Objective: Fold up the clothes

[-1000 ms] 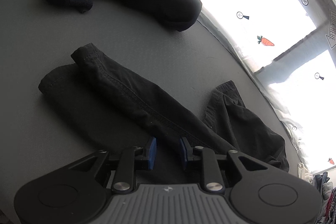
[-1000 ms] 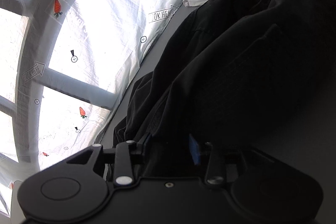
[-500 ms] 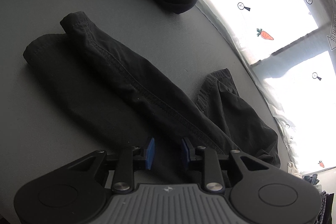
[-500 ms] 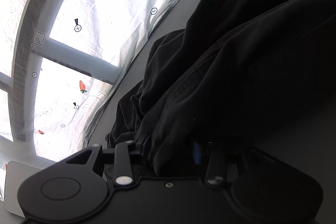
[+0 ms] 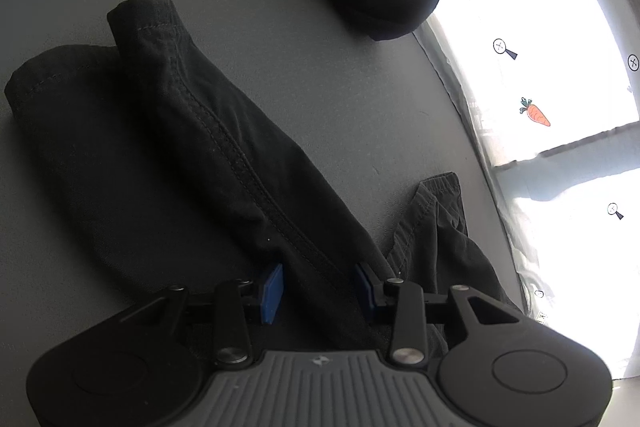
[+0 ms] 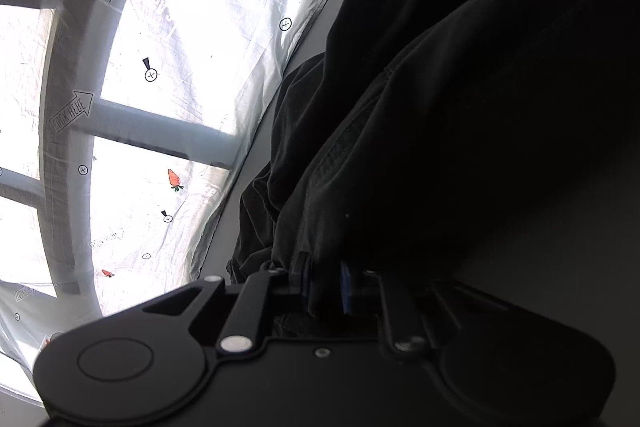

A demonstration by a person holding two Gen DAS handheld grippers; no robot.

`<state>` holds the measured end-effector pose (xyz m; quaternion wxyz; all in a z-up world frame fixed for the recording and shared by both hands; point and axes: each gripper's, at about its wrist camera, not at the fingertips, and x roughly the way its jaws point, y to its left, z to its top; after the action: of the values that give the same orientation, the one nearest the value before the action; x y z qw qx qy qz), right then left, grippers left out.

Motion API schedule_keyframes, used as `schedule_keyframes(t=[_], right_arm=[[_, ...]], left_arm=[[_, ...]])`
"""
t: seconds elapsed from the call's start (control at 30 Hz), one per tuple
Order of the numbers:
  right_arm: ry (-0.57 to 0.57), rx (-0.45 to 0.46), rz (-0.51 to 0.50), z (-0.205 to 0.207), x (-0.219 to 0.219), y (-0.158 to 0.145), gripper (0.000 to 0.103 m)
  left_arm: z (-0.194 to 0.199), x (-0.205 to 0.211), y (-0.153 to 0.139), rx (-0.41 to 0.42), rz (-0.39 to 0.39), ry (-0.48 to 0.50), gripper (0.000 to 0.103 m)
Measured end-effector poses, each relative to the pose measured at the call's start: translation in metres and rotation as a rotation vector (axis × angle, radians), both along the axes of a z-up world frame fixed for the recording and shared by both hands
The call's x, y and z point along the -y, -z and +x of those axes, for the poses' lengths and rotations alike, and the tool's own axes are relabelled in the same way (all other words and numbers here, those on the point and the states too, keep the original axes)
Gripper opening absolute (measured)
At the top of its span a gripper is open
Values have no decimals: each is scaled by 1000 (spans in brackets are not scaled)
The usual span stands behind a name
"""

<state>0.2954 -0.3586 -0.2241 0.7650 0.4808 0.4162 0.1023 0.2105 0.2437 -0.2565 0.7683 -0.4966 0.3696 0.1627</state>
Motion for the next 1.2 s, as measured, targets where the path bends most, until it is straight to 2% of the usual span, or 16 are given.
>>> schedule_keyframes(t=[0.23, 0.47, 0.63, 0.87, 0.97, 1.0, 1.1, 1.2], right_arm=[[-50, -60, -30, 1, -6, 3, 21], [30, -105, 114, -7, 0, 15, 27], [-8, -131, 149, -6, -12, 18, 28], [18, -72, 70, 8, -31, 11, 28], [12, -10, 67, 8, -36, 2, 12], [10, 11, 66, 8, -38, -1, 11], [18, 62, 103, 4, -38, -10, 5], [64, 90, 218, -4, -31, -13, 5]], left_arm=[[3, 9, 10, 38, -68, 5, 37], [1, 12, 17, 47, -141, -4, 38], [9, 17, 19, 48, -148, 21, 38], [20, 13, 22, 27, -147, 47, 40], [22, 12, 22, 20, -152, 50, 41], [22, 12, 22, 19, -152, 52, 41], [19, 12, 22, 26, -164, 52, 42], [14, 12, 26, 41, -208, 32, 44]])
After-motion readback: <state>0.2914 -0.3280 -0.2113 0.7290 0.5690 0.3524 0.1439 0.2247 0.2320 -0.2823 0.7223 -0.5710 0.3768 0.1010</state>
